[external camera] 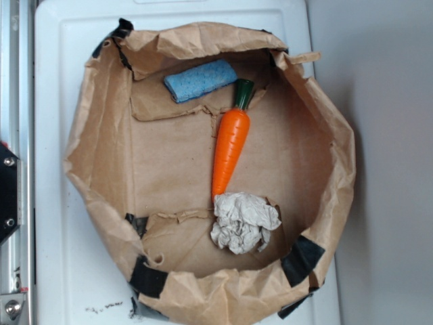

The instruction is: Grab the white paper.

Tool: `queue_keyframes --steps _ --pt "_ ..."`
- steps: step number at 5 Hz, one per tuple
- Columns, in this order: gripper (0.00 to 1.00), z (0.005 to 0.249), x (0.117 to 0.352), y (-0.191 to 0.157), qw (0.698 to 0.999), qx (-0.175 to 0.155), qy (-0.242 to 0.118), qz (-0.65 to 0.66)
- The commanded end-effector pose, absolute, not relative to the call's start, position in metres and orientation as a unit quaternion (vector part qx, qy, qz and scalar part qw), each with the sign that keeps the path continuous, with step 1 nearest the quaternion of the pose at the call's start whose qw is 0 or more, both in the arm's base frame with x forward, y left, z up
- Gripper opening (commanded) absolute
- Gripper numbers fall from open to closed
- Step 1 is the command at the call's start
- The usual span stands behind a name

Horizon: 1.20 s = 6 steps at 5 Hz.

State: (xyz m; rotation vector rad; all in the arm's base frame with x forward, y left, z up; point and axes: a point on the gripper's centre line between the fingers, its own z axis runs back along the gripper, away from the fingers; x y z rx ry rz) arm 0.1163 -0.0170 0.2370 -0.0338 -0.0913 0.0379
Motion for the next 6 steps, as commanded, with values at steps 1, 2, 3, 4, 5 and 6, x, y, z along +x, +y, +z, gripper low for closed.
queue_keyframes --steps 1,2,3,4,5,6 --pt "1.00 0.237 0.116 -0.017 0.999 -0.017 -0.046 0.019" --pt "1.00 0.239 0.144 -0.023 0.998 -0.038 -0.046 0.020" --pt "1.00 0.227 0.194 -0.027 0.997 -0.042 -0.045 0.041" --pt "1.00 0.221 0.227 -0.028 0.997 -0.064 -0.017 0.026" --pt "1.00 0.221 0.227 -0.028 0.997 -0.064 -0.017 0.026" --pt "1.00 0.221 0.227 -0.028 0.997 -0.064 -0.017 0.026"
